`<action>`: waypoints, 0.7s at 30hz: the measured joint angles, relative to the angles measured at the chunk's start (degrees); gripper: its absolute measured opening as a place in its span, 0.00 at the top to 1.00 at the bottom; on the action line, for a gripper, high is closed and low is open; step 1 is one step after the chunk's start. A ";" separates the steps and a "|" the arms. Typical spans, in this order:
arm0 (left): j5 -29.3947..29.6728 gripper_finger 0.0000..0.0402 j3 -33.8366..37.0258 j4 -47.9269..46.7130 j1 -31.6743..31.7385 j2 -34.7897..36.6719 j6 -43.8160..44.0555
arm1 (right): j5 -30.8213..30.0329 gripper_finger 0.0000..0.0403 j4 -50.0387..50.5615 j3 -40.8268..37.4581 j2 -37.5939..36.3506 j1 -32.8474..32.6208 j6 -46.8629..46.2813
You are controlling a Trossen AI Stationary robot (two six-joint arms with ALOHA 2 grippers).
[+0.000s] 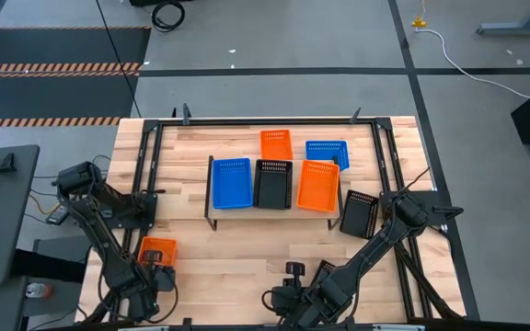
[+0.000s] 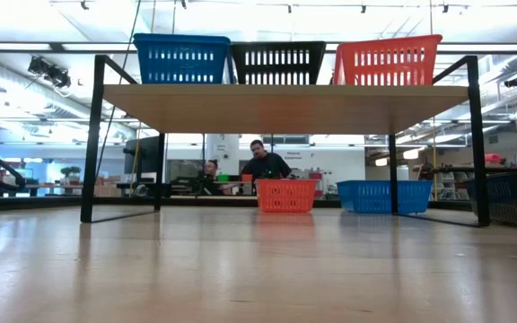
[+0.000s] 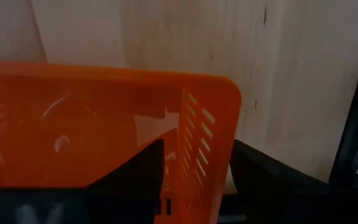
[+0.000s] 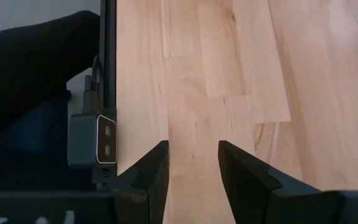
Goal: Stack baskets on shelf by color
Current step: Stack the bottom orange basket on the orange basket on the shelf
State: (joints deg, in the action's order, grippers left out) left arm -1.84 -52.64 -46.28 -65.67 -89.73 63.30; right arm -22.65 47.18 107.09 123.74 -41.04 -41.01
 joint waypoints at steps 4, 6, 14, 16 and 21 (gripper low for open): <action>-1.05 0.72 0.08 0.02 0.49 -0.28 -3.71 | 0.00 0.64 0.00 0.00 0.01 0.01 0.02; -0.95 0.84 0.15 -0.17 1.36 -0.28 -5.25 | 0.00 0.64 0.00 0.00 0.00 0.00 0.02; -1.39 0.98 0.06 -0.63 5.98 -0.26 -10.68 | 0.02 0.64 0.05 0.00 0.01 0.33 0.52; -2.27 0.98 -1.16 -2.96 7.24 -0.28 -11.50 | 0.12 0.64 0.06 0.00 0.01 0.31 0.58; -0.03 0.98 -9.32 -16.06 9.16 -0.28 -13.39 | 0.22 0.64 0.10 0.00 0.00 0.31 0.63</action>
State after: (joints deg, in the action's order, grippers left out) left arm -1.87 -61.96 -62.35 -56.51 -90.02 49.91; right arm -22.44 47.28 107.09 123.74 -40.73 -40.38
